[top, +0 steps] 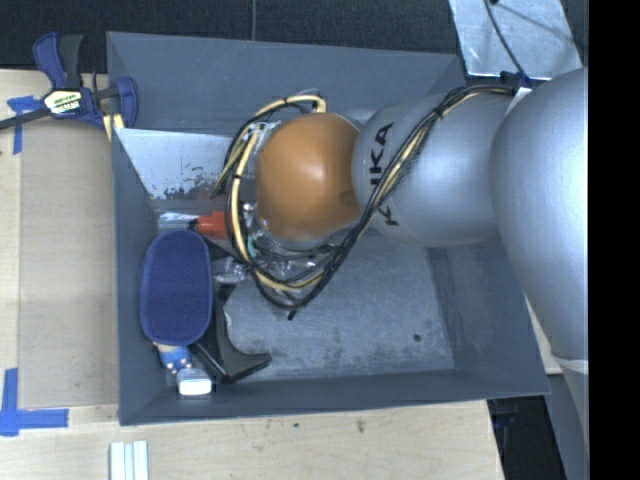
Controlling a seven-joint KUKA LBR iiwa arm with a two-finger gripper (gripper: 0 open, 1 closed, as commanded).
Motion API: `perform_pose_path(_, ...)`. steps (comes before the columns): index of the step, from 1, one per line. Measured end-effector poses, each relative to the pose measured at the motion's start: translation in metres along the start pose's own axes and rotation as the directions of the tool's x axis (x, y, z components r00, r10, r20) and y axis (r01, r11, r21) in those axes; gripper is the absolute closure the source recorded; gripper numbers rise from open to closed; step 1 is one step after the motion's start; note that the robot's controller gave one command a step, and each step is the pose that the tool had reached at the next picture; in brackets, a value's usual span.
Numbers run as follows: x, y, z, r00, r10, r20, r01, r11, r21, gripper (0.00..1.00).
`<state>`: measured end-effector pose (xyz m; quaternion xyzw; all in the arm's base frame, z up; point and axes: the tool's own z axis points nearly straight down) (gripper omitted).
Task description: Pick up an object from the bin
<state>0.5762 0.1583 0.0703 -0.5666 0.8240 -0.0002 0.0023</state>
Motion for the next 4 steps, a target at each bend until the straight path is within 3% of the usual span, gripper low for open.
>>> perform_pose_path(1, -0.001, 0.0, -0.001, 1.0, 0.0, 0.003, 0.0, 1.0, 0.001, 1.0)
perform_pose_path(3, -0.004, -0.003, -0.074, 1.0, 0.007, 0.002, -0.007, 1.0, 0.003, 1.0)
perform_pose_path(4, -0.005, -0.004, -0.079, 1.0, 0.011, 0.002, -0.011, 1.0, 0.001, 1.0)
